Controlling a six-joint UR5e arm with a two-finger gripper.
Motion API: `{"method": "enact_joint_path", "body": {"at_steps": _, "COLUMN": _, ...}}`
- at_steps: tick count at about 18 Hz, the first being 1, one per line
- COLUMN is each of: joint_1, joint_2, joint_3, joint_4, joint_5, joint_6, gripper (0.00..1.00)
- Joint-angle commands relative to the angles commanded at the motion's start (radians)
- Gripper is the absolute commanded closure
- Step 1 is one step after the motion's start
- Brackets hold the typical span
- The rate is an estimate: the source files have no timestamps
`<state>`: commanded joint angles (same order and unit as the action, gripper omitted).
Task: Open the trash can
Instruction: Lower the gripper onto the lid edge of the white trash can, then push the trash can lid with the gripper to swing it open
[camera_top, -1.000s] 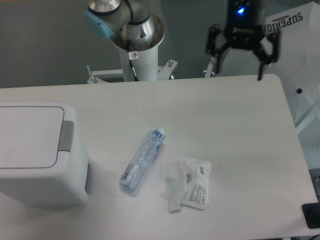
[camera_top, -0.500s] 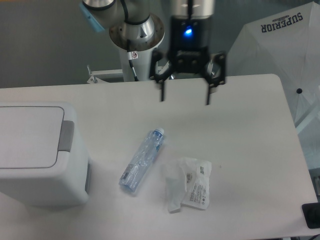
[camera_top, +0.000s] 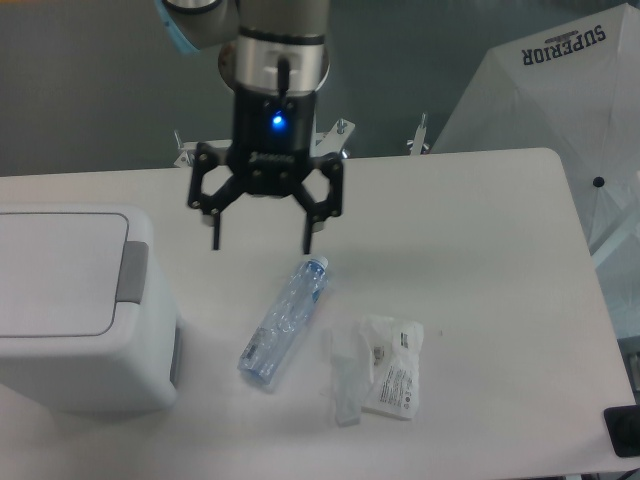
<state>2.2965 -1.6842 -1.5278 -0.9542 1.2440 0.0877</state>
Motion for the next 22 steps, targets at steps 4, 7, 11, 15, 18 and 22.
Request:
{"method": "enact_joint_path", "body": {"at_steps": 4, "joint_1": -0.031, "joint_2": -0.009, "joint_3": -0.008, "joint_4": 0.002, "joint_5": 0.000, "joint_6": -0.023, "gripper": 0.00}}
{"method": "enact_joint_path", "body": {"at_steps": 7, "joint_1": -0.052, "joint_2": -0.020, "joint_3": -0.023, "joint_4": 0.005, "joint_5": 0.002, "joint_6": -0.022, "gripper": 0.00}}
{"method": "enact_joint_path", "body": {"at_steps": 11, "joint_1": -0.060, "joint_2": -0.022, "joint_3": -0.044, "joint_4": 0.006, "joint_5": 0.002, "joint_6": -0.020, "gripper": 0.00}}
{"method": "enact_joint_path", "body": {"at_steps": 15, "joint_1": -0.062, "joint_2": -0.022, "joint_3": -0.054, "joint_4": 0.008, "joint_5": 0.002, "joint_6": -0.019, "gripper": 0.00}}
{"method": "enact_joint_path", "body": {"at_steps": 18, "joint_1": -0.062, "joint_2": -0.026, "joint_3": -0.054, "joint_4": 0.006, "joint_5": 0.002, "joint_6": -0.019, "gripper": 0.00}}
{"method": "enact_joint_path", "body": {"at_steps": 22, "joint_1": -0.062, "joint_2": -0.029, "joint_3": -0.061, "joint_4": 0.006, "joint_5": 0.002, "joint_6": -0.017, "gripper": 0.00}}
